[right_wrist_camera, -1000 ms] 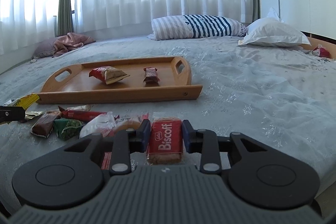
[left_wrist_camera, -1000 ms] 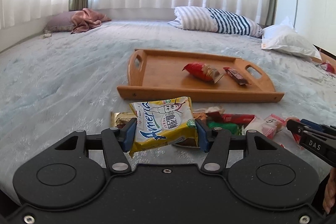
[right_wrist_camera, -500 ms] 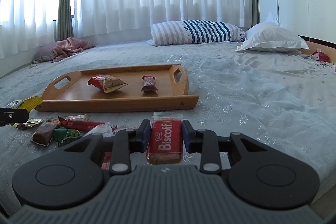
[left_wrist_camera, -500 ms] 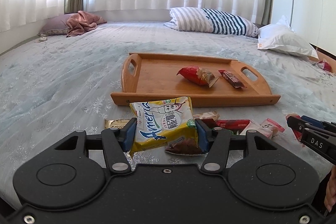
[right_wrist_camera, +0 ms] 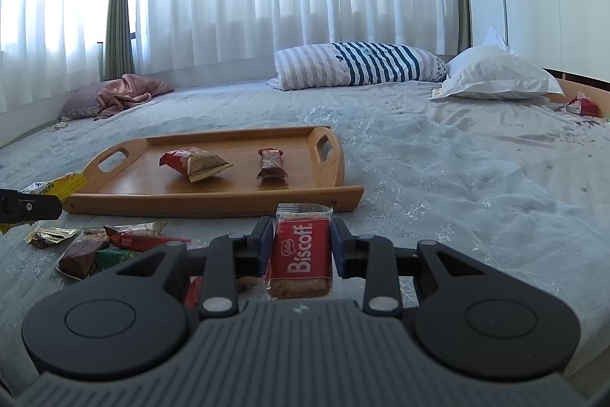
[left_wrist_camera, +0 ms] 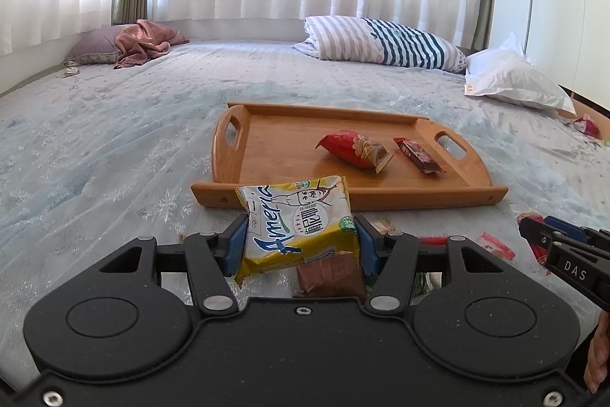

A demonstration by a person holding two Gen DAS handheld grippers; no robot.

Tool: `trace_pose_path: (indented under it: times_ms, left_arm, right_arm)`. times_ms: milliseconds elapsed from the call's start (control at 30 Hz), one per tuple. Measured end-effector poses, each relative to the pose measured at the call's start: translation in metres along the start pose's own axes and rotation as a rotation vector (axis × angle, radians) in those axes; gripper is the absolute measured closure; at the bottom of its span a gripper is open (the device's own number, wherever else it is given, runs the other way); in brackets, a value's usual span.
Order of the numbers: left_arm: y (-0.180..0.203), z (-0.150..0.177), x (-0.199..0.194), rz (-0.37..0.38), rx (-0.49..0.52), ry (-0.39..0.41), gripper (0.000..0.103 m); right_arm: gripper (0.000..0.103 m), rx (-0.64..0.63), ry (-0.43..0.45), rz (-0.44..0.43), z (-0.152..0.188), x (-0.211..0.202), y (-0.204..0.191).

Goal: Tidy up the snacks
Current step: 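Carry the Americana pack and Biscoff packet onto the wooden tray with both tools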

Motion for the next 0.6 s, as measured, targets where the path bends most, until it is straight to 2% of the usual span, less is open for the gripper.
trace_pose_path:
  times_ms: [600]
  left_arm:
    - [0.005,-0.027,0.015,0.016,-0.002,0.021,0.048]
  right_arm:
    - [0.066,-0.028,0.05,-0.063,-0.031,0.015,-0.013]
Point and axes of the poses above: each gripper's, at about its wrist camera, not at the fingertips, and x roughly the way its jaws point, y to its right, z to its underside, the point moved 7 cm from there along x, roughly the way its jaws point, and after that the axes turned 12 degrees about -x, right-handed, at the moved point
